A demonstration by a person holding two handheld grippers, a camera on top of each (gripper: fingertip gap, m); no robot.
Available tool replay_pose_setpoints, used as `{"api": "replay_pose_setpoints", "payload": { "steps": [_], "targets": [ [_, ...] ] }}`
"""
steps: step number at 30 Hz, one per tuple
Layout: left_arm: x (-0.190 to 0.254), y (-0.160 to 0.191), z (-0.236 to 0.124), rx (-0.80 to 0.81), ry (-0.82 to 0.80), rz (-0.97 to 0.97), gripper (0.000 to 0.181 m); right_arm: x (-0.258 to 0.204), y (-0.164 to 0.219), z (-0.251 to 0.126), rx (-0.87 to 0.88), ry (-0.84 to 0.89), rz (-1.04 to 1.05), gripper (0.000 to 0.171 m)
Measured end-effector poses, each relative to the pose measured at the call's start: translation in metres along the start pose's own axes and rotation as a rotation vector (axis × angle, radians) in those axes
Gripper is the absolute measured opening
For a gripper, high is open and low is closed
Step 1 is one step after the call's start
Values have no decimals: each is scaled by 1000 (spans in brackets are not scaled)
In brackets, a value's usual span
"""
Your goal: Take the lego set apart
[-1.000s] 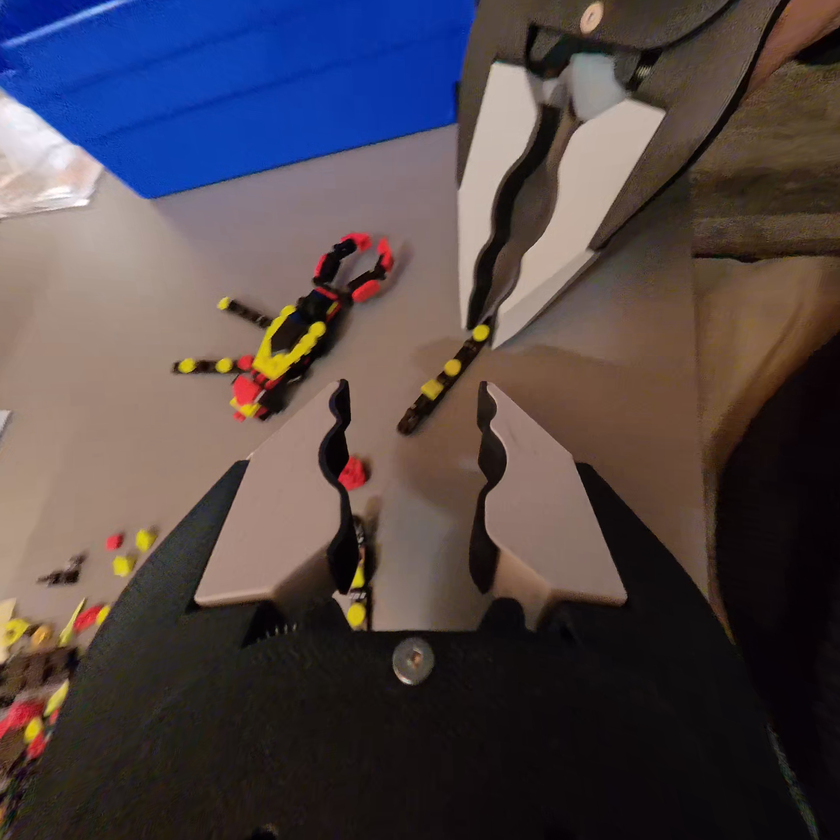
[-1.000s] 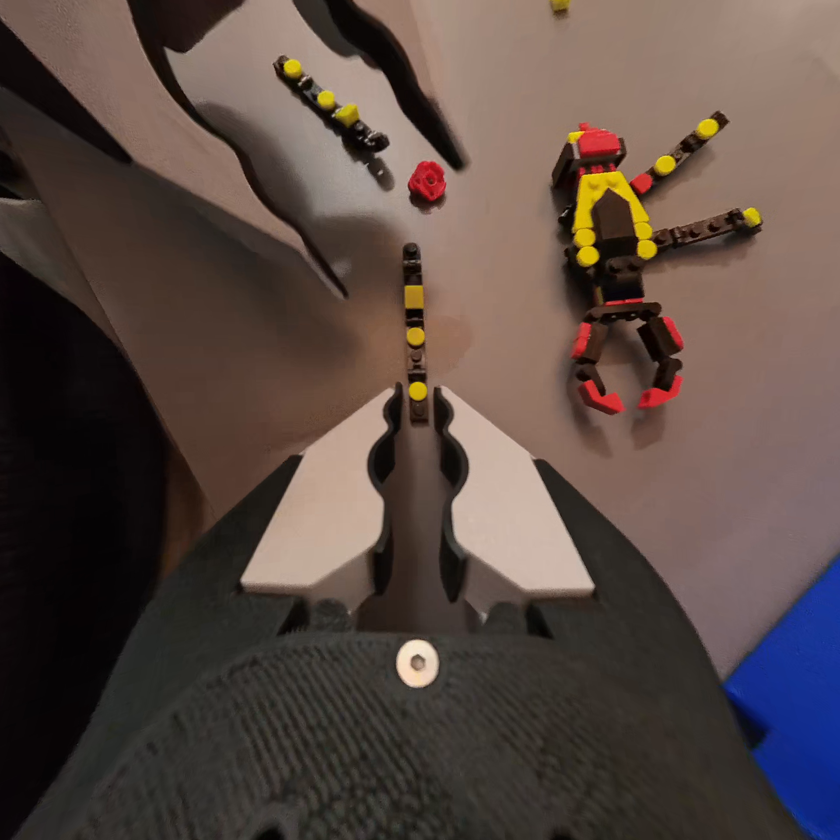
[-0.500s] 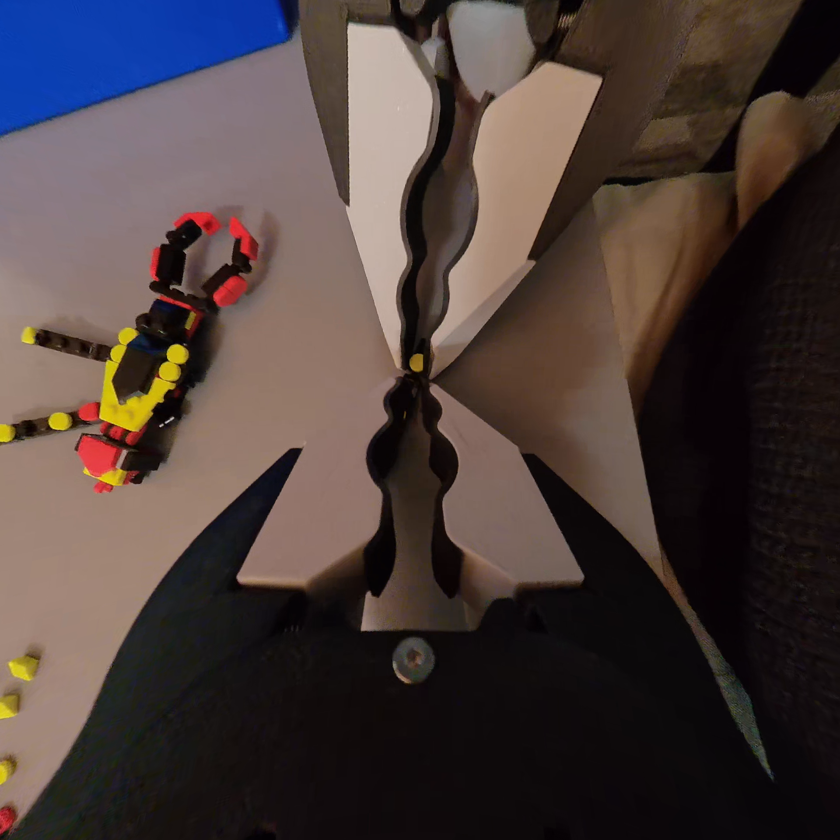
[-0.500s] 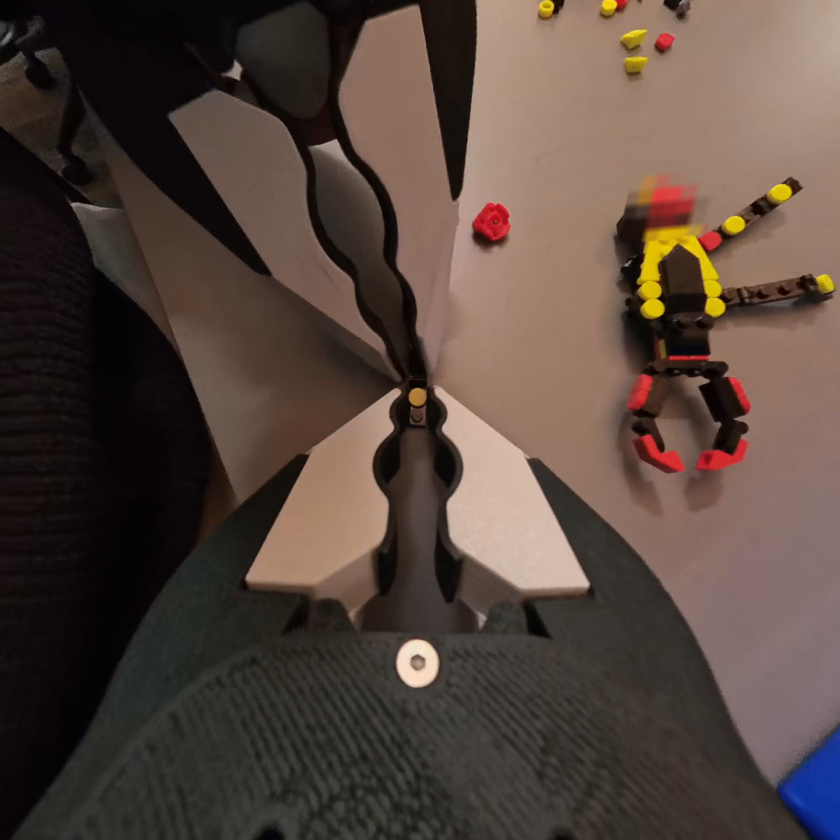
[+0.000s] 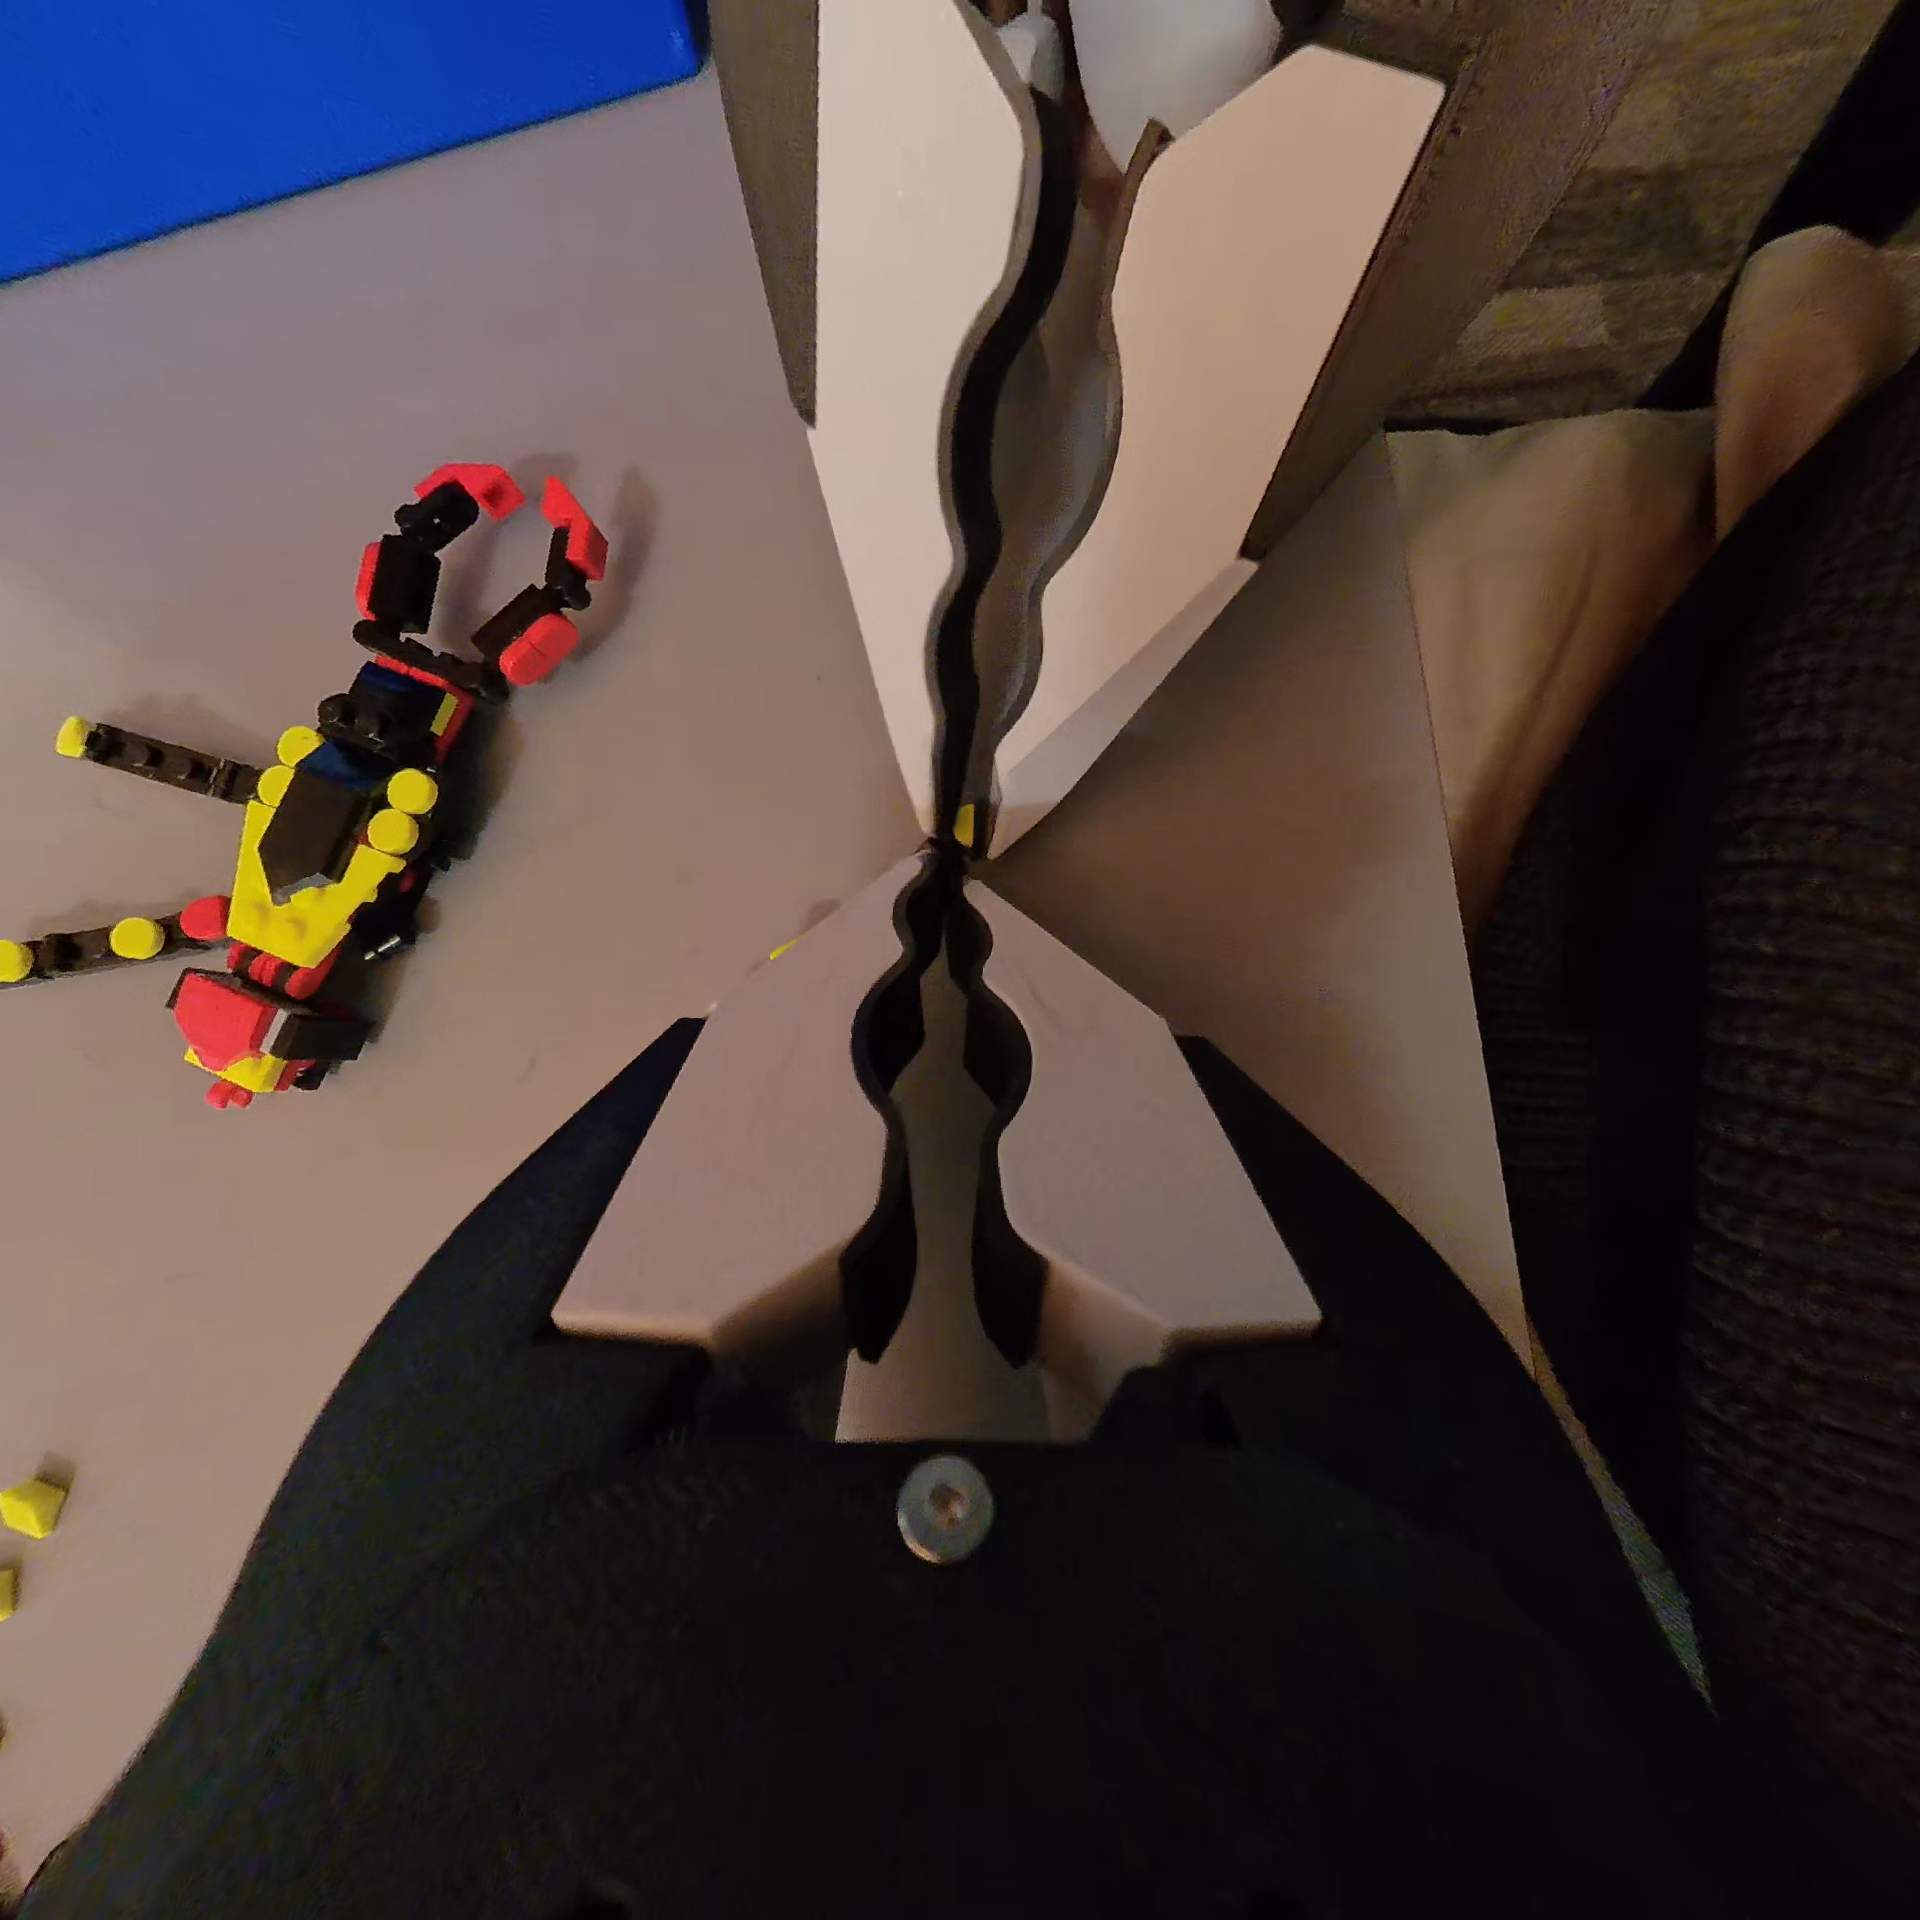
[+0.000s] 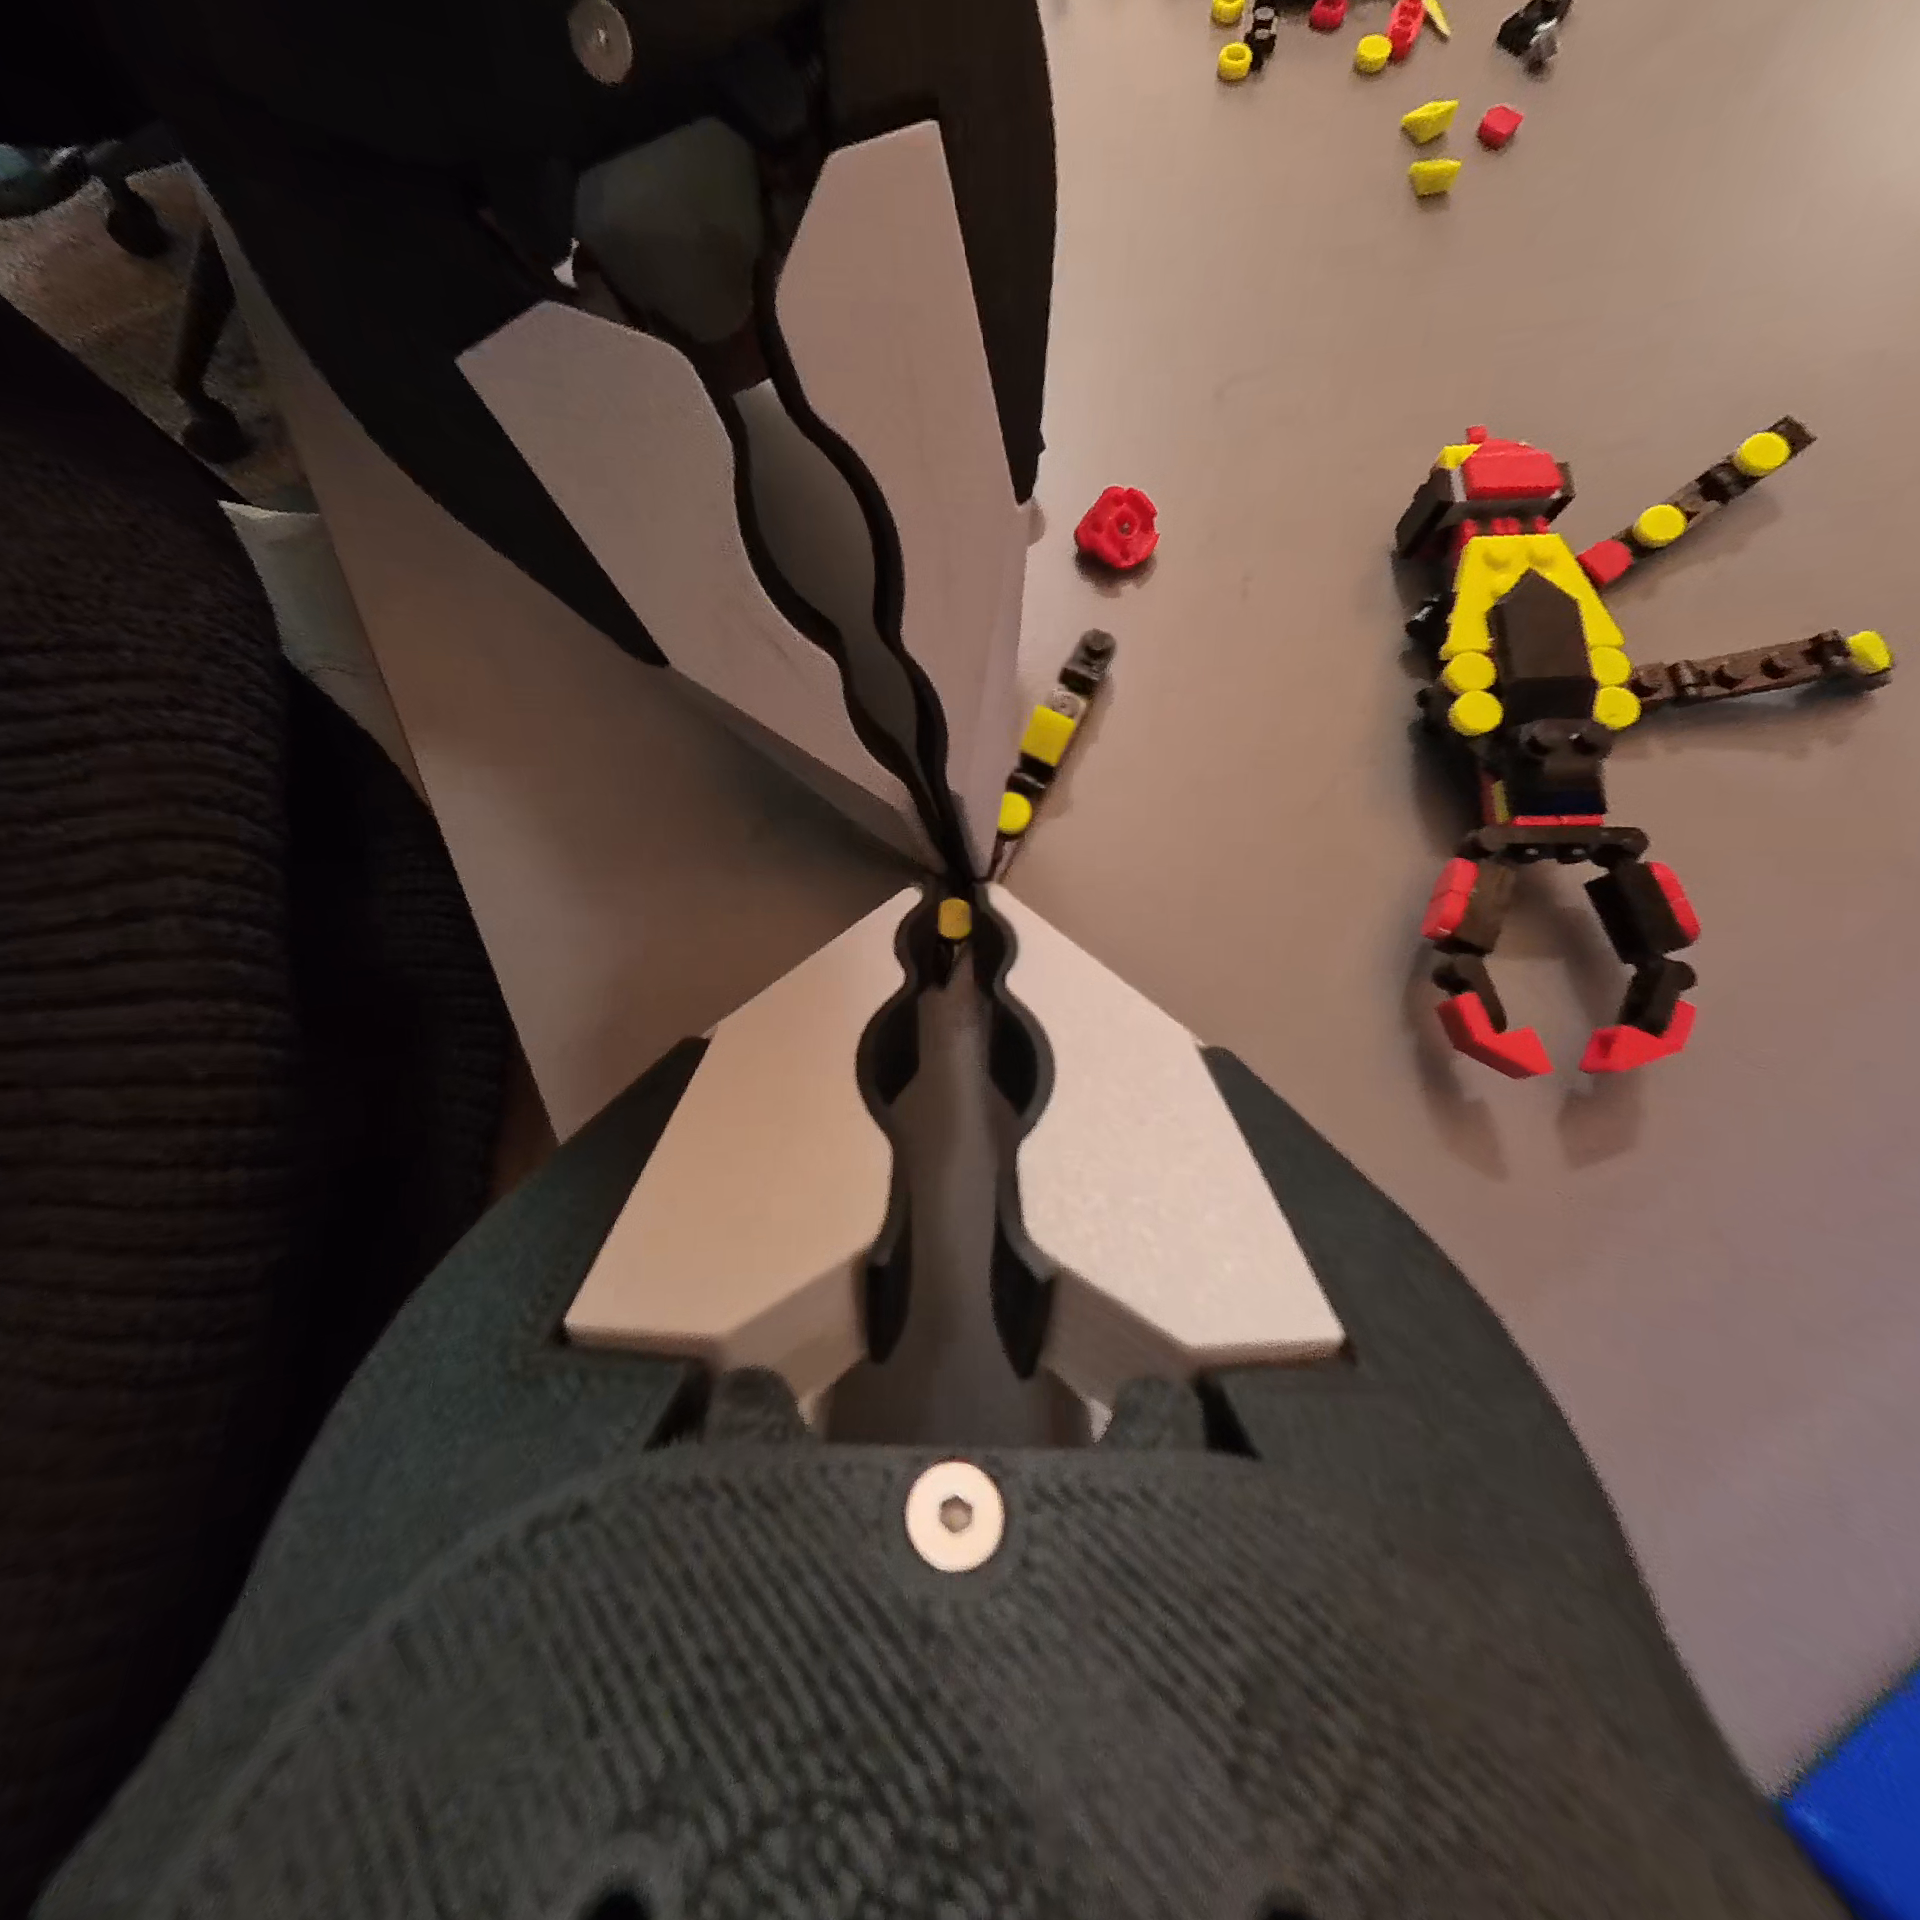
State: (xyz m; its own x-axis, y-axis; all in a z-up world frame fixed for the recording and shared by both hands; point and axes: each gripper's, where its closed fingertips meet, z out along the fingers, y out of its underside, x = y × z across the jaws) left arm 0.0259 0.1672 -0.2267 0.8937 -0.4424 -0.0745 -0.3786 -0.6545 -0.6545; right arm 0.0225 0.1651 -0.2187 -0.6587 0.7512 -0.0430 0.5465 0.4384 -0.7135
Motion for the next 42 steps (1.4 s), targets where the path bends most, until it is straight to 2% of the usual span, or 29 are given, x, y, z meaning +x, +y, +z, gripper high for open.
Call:
{"api": "replay_pose_setpoints", "payload": {
  "steps": [5, 8, 12, 22, 29, 33, 36, 39, 42],
  "targets": [
    [0, 0, 0, 4, 1, -13, 0, 0, 0, 1, 2, -5, 16, 3],
    [-1, -1, 0, 13, -1, -18, 0, 2, 1, -1, -6, 0, 13, 9],
    [-1, -1, 1, 21, 4, -28, 0, 0, 0, -2, 1, -15, 11, 8],
    [-2, -1, 1, 3, -22, -38, 0, 1, 5, 1, -54, 50, -92, 7],
    [-1, 0, 1, -26, -49, -31, 0, 3, -1, -2, -18, 22, 8, 6],
    [7, -3, 3, -12, -14, -42, 0, 13, -38, -28, 204, -4, 153, 5],
    [7, -3, 3, -12, -27, -35, 0, 30, -28, -36, 219, 23, 230, 6],
    [-1, -3, 2, 1, -62, -48, 0, 31, -43, -48, 339, -41, 310, 6],
    [-11, -20, -11, 153, -2, -243, 0, 30, -57, -60, 465, -108, 350, 6]
  ]
}}
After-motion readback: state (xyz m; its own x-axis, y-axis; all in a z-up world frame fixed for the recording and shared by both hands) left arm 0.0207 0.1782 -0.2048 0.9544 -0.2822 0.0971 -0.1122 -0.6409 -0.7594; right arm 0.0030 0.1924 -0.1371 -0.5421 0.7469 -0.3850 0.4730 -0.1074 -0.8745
